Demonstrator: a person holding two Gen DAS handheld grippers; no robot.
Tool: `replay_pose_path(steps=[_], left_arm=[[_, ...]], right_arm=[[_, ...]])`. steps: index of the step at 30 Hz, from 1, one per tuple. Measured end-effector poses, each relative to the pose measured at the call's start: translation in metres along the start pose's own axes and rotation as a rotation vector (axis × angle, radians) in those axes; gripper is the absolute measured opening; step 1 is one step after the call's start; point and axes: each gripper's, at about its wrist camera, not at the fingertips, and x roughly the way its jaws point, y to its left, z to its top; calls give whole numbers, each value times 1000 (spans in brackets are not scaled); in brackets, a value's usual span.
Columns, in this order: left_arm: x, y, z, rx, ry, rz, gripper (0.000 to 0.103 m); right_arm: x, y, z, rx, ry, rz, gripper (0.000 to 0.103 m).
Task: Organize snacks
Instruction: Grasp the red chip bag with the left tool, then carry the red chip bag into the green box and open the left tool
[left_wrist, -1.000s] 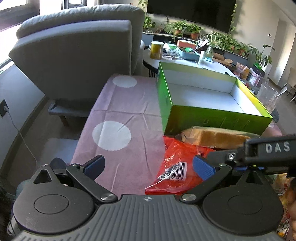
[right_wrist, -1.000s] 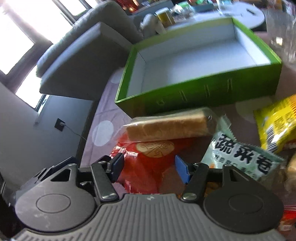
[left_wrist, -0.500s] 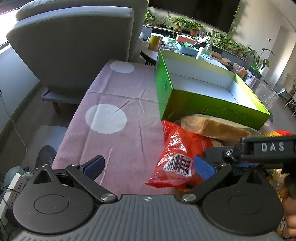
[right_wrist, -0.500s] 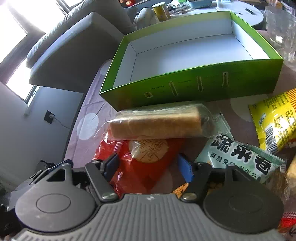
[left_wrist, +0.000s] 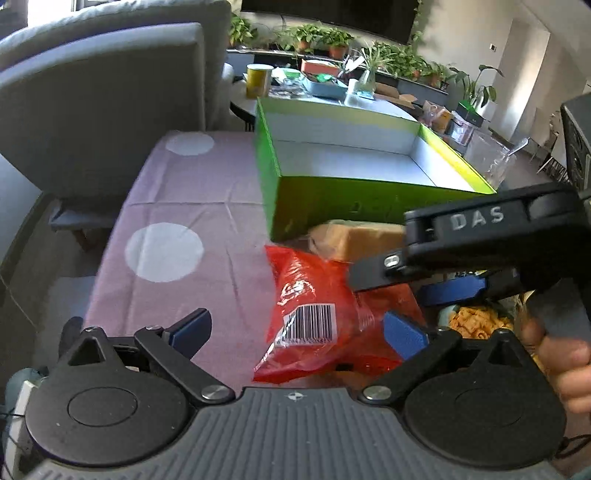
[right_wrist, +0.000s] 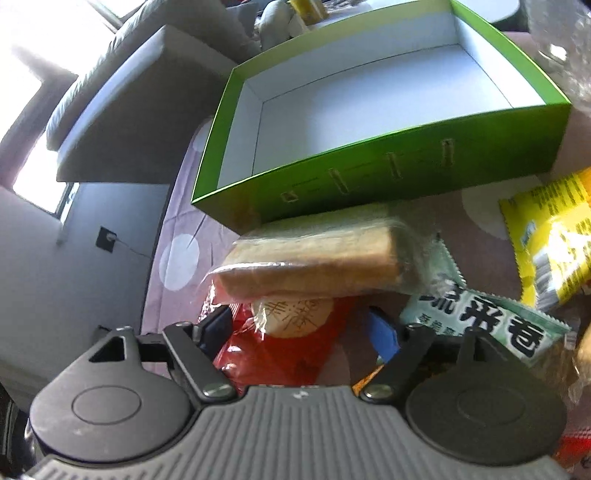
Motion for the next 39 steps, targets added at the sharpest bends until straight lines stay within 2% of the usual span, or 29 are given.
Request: replay_pose_path(steps=[5,7,9,10,13,15,21,29,31,32,33,36,39], left_arm=[[22,5,3,-35,27,-55,100],[24,6,0,-73,22,-87,90],[20,3,-3,-79,7,-125,70],[16,0,-4,-67,1,-130,70],[4,-7,-7,-36,2,-125,69],[-7,-10,-11,-24,10,-142,69],[-51,-29,-19,53,-50,-140,69],[-91,-47,-15,105,-152,-146,70],[-95,-50,-9,114,-178,-152,71],[-97,-51,-5,114,-188,-161,78],[-97,-52,0,111,-196,-167,80],[-94,-58,14,133,-236,-149,80],[-86,-60,30,140,-248,-161,80]], right_arm=[[11,9,1,-50,-4,-6,99],[12,9,-1,-63,-9,5,92],[11,8,-4,-74,-5,28,83],[10,6,-6,-75,-3,42,75],[3,2,-12,-65,11,100,66],[-5,5,-21,-77,5,116,66],[-30,10,-43,-75,2,172,66],[-67,27,-55,-106,-87,206,66],[-73,29,-54,-114,-108,216,66],[-77,30,-52,-118,-120,220,66],[-79,31,-49,-122,-131,223,66],[-85,35,-39,-133,-147,253,66],[-86,37,-27,-148,-183,244,66]])
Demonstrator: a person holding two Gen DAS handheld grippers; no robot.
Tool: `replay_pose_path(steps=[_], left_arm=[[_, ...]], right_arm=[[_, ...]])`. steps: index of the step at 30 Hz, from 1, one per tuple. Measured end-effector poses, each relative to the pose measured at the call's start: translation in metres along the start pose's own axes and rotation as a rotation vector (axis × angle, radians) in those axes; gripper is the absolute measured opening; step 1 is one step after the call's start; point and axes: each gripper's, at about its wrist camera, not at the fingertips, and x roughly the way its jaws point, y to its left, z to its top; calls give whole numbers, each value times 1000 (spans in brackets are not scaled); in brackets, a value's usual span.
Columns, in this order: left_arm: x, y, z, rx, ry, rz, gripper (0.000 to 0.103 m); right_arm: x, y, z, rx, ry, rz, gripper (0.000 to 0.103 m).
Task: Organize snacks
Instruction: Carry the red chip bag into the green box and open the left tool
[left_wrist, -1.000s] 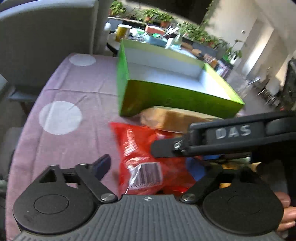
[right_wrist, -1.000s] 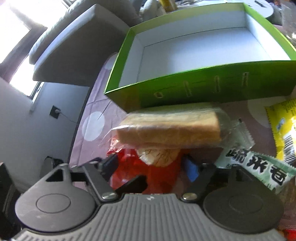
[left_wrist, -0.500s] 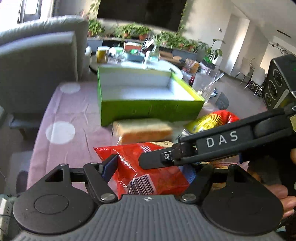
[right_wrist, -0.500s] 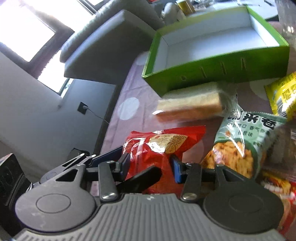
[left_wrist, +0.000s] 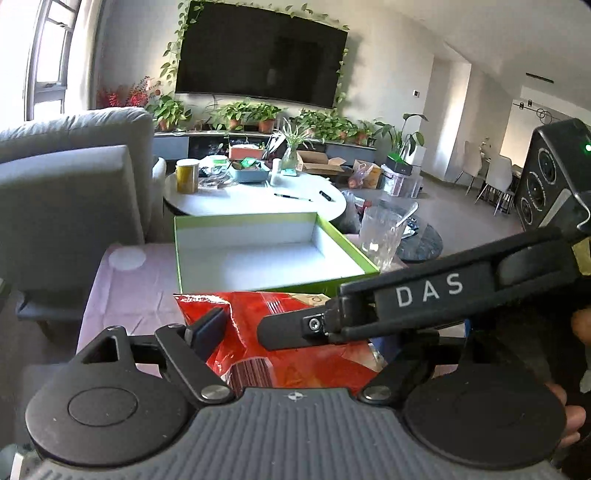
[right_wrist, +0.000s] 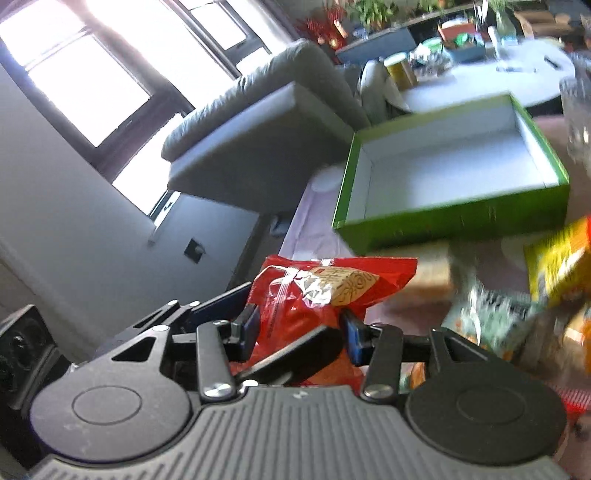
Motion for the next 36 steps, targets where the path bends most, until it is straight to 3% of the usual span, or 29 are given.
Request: replay_pose_path(steps=[21,36], left_arm=[[98,38,68,-12,-3,-44,80],[152,69,59,-20,69,-22,76]], right_arm=[[39,-46,94,42,-91,-2,66],[89,-81,107,81,-49,6,66]])
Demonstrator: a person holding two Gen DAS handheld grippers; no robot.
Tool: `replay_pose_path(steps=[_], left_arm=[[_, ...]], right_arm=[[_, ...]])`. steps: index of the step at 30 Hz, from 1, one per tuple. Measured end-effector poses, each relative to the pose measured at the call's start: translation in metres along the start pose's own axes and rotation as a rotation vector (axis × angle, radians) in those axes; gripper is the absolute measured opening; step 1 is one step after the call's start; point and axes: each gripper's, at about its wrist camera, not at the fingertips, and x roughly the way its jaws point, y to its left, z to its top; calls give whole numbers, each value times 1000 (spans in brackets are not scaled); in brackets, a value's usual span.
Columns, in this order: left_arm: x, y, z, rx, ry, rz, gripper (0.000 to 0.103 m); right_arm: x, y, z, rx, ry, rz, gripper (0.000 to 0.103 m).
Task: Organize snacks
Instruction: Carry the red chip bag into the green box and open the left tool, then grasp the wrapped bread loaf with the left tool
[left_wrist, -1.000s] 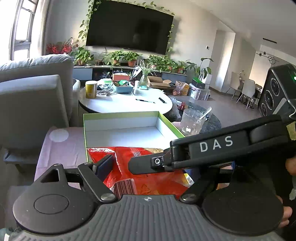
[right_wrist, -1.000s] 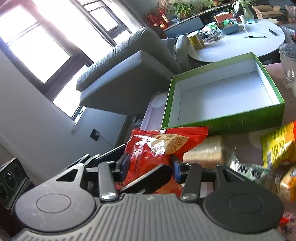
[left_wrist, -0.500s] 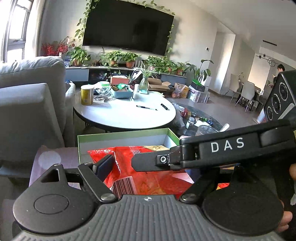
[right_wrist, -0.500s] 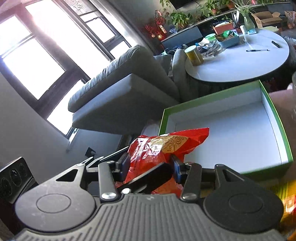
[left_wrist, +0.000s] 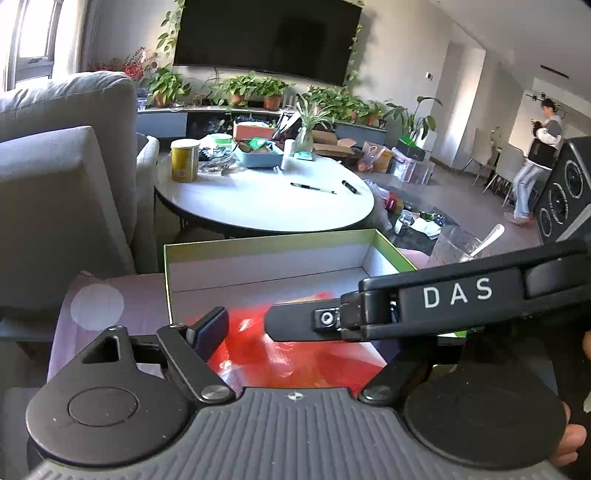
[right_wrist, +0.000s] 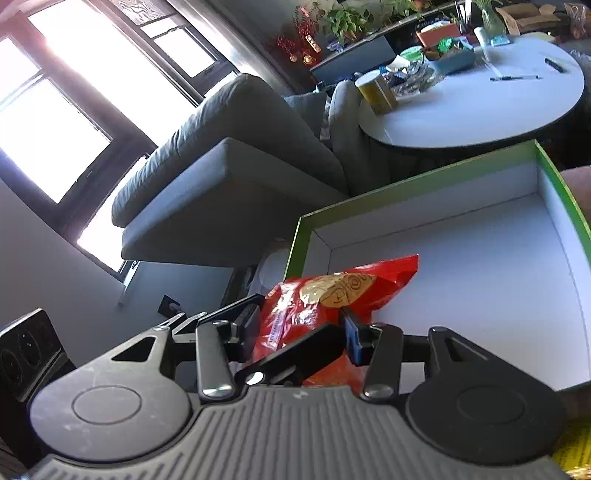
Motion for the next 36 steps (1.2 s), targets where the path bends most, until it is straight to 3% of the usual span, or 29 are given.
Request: replay_pose_path(steps=[2,4,9,22,28,36], left_arm=[[2,2,-2,-4,21,-2,76],[1,3,-6,-13,33,26,77],[-8,11,-15,-69,46,47,78],[-58,6,-38,-100,8,89,82],[-74,0,-55,-127,22,73,85],[-59,-4,-83,-140,132,84,86]], right_arm=[[3,-1,-2,-5,0,5,67],[4,-3,-2,-10,-8,-55,68],[-12,-13,-4,20,-33,-50,68],[-61,-8,-37,-31,-66,-104,68],[-69,-6,-56,-44,-26,-132,68],[-56,-14,-76,-10,46,-236,72]])
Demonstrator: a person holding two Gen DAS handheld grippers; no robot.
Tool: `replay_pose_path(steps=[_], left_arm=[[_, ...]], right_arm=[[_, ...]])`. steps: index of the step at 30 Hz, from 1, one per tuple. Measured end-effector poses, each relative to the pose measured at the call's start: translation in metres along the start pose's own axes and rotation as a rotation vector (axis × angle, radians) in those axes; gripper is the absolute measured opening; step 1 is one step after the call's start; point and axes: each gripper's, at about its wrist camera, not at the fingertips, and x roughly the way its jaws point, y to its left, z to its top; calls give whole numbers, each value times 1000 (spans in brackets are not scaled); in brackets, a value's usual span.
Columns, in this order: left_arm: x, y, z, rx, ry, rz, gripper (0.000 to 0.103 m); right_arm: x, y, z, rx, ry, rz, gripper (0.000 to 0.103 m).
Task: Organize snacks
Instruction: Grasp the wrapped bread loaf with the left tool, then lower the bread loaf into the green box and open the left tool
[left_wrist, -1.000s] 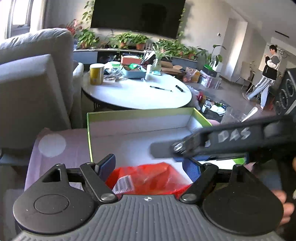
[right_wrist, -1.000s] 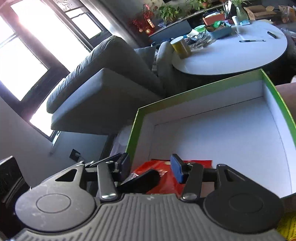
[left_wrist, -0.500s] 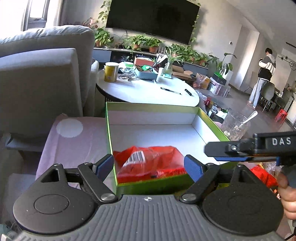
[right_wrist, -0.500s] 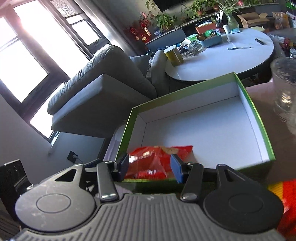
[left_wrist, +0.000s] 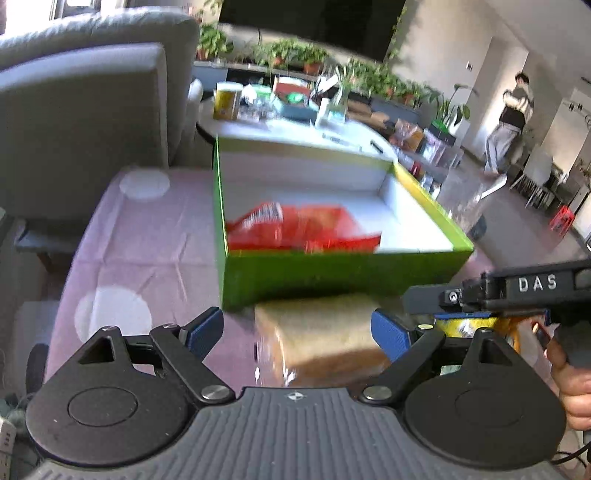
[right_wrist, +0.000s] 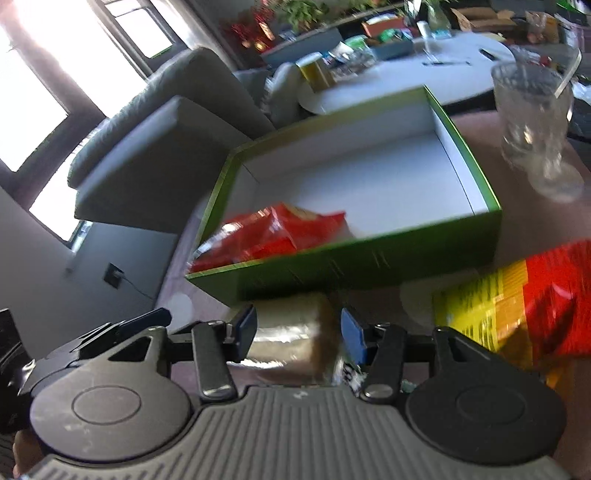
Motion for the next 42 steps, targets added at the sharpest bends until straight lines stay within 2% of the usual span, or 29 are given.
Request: replay_pose_path(steps=[3,5,10,13,16,20,24,32,42], left_arm=[[11,3,-9,-18,45,19,86],[16,6,-12,-41,61,6,86],[27,10,-19,-113,76,-47,86],[27,4,-25,-108,59,-64,85],[22,-3,-28,-64,45,-59,84],[11,-6,-29,-68,33,-82,81],[-5,-10,-29,-57,4,-73,81],[-42,-22,-19,-33,-85,-57,81],[-64,-36,-1,27,-156,-57,81]], right_arm=[[10,-2,-4,8,25,-57,72],[15,-3,-5,12,32,-87,72],[30,-10,-4,80,67,-50,73],[37,-8,-7,88,76,-31,70],[36,0,-11,34,56,-49,63],[26,13,-12,-34,21,-68,61],[14,23,-17,-84,-15,-71,60],[-10,36,-17,-108,-83,-11,60],[-37,49,-9,-136,-179,20,61]])
